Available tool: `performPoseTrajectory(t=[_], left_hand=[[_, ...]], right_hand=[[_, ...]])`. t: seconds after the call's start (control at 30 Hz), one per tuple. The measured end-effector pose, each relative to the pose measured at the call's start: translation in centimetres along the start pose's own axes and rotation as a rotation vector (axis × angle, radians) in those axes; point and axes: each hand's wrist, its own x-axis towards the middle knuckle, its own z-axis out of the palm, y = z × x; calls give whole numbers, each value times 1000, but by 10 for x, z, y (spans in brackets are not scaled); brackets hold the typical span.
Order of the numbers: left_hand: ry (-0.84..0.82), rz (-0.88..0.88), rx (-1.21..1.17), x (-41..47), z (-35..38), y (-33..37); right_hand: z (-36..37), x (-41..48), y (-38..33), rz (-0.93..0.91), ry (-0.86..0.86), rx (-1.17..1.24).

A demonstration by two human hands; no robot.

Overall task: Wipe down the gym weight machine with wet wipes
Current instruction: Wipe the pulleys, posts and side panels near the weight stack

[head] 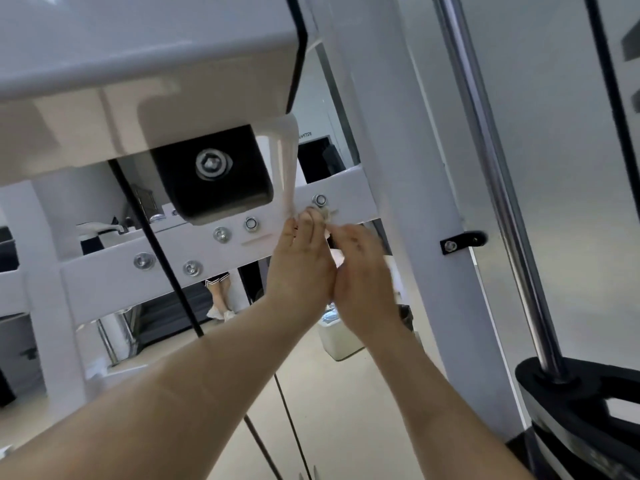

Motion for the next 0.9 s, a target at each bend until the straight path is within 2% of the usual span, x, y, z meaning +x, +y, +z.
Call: performPoseTrajectory(t=[0.1, 0.23, 0.37, 0.43, 0.6, 0.67, 0.73, 0.8, 0.9], left_hand=[[-11, -13, -52, -6, 1, -9], [57, -110, -122, -11, 4, -18], [87, -102, -216, -1, 6, -14], [112, -69, -248, 1, 7, -16], [239, 99, -141, 28, -4, -4], [188, 109, -106, 42, -3, 4], [105, 90, -19, 52, 4, 8], [78, 100, 81, 59, 8, 7], [110, 127, 21, 67, 6, 4]], right_hand=[[15, 11, -14, 67, -139, 327], [14, 21, -17, 224, -238, 529], [13, 32, -24, 524, -111, 807], [13, 38, -26, 514, -27, 718], [-3, 55, 0, 347, 288, 200], [-1, 55, 7, 263, 255, 105], [2, 52, 6, 295, 149, 216], [4, 47, 4, 284, 84, 185], [1, 45, 11, 239, -2, -19]])
